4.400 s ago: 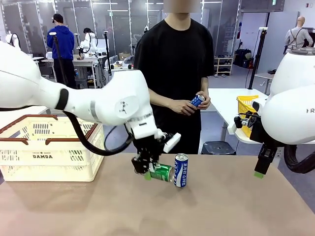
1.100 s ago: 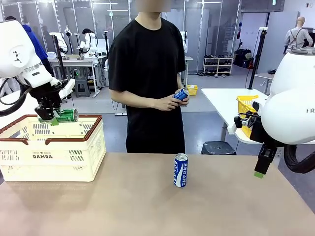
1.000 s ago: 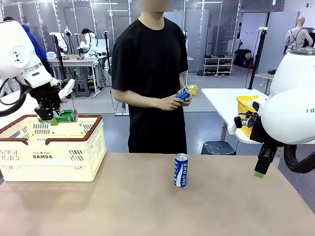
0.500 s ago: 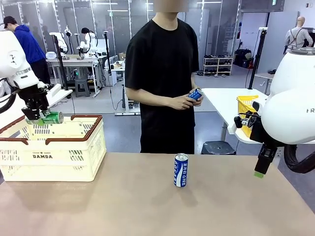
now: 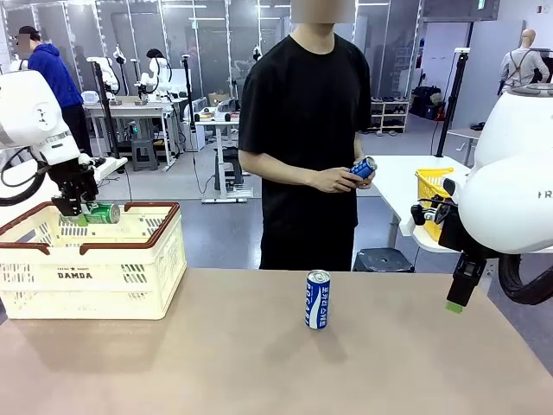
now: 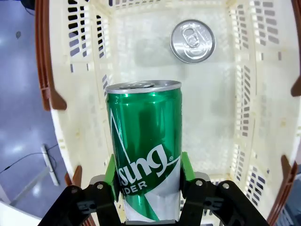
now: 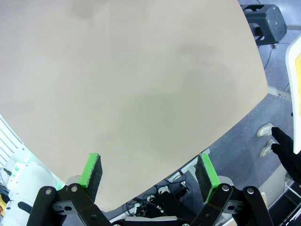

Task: Place the drinks into the Shopping basket.
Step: Pick up one drink and place it into the Shopping basket.

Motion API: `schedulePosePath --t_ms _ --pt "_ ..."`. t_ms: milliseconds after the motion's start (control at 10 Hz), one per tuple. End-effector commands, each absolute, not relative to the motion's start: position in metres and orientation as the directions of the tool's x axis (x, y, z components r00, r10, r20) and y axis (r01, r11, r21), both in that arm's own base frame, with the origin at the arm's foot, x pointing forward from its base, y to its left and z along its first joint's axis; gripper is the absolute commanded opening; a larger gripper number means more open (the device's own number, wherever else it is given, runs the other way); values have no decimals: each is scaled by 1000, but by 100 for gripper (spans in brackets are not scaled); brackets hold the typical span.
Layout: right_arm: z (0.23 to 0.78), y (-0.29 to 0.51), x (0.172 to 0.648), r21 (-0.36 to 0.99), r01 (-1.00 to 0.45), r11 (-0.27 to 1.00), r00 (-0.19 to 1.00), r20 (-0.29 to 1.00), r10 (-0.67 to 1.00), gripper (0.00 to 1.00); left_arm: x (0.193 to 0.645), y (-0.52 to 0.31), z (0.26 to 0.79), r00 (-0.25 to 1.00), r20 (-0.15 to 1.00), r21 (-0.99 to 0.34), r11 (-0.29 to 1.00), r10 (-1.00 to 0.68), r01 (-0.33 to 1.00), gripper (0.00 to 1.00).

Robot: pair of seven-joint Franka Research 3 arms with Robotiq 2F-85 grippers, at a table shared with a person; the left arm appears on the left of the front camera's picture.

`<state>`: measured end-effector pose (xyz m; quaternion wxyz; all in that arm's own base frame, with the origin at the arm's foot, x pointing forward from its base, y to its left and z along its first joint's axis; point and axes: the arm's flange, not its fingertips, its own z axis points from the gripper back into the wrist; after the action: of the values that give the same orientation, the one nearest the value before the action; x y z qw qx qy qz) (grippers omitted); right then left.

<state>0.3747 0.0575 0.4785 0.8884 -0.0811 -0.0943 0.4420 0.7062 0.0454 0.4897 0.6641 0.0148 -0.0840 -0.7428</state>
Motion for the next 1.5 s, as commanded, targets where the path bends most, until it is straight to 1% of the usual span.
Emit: schedulePosePath --t_ms 0,500,800,1000,1400 --pt "477 57 375 -225 -770 598 593 97 800 100 704 40 492 -120 94 124 -108 -988 986 58" --pt "477 57 375 -225 -770 598 593 97 800 100 703 44 445 -114 159 83 -102 -981 991 58" --pt "477 57 375 -225 -770 598 593 97 800 100 708 52 424 -102 163 60 -94 -981 994 58" --pt "477 57 375 -225 -770 598 593 97 800 100 713 55 409 -121 155 31 -117 -981 993 58" --pt "477 57 375 -225 -770 598 593 97 800 100 716 57 379 -110 205 2 -112 -973 994 58"
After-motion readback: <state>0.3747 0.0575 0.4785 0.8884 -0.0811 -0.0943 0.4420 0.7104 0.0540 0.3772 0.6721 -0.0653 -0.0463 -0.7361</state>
